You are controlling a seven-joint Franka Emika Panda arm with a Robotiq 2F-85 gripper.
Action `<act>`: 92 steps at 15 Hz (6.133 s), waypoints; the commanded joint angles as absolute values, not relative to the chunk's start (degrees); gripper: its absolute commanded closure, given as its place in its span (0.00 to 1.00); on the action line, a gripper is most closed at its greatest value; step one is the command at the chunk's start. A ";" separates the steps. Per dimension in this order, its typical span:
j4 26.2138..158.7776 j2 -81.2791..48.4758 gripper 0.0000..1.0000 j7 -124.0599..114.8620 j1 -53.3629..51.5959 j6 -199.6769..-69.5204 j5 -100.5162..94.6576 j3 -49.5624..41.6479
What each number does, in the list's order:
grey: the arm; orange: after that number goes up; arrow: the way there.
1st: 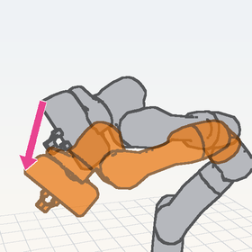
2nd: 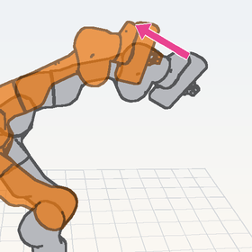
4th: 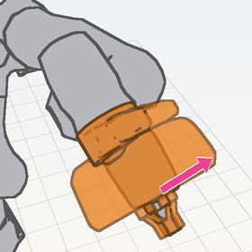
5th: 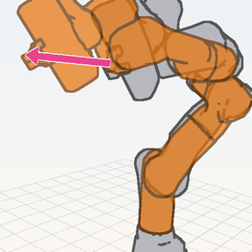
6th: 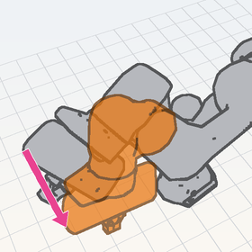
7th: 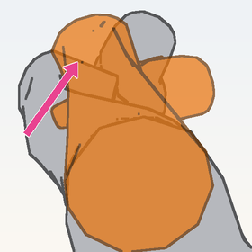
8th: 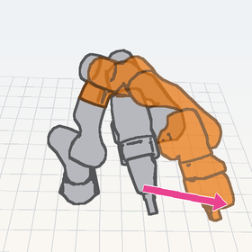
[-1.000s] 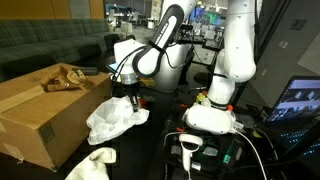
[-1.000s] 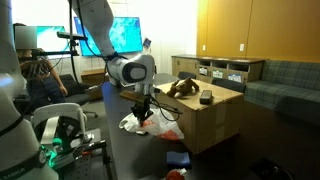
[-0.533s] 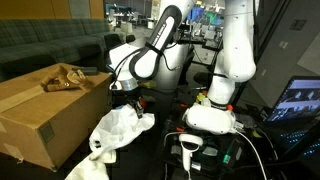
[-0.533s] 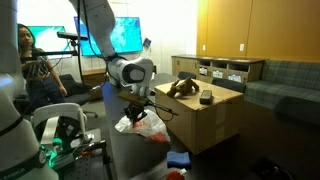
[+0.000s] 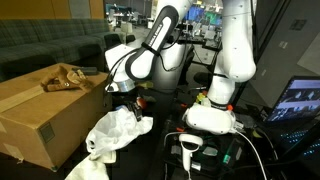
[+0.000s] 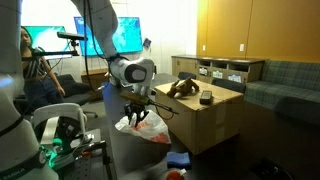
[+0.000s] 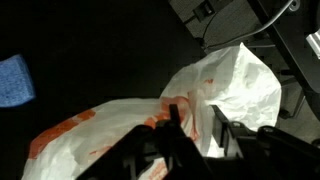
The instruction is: Remove the orange plush toy from the box and replace it with the gray duster, remove the blue object from the box and replace it with the brown toy and remove the plastic bag from the box and replace it with the white towel
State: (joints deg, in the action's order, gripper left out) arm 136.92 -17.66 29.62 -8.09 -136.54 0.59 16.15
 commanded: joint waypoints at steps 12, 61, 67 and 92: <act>138.09 -8.32 0.00 17.03 -17.36 -139.83 -5.94 19.60; 92.14 -52.67 0.00 53.63 -33.84 -134.81 -30.50 20.60; 90.46 -55.54 0.00 60.59 -29.51 -133.61 -24.47 21.82; 88.69 -60.67 0.73 35.04 -37.91 -145.99 -31.36 9.34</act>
State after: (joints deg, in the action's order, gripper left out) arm 87.74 -61.36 38.19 -36.99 -144.03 -29.10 10.85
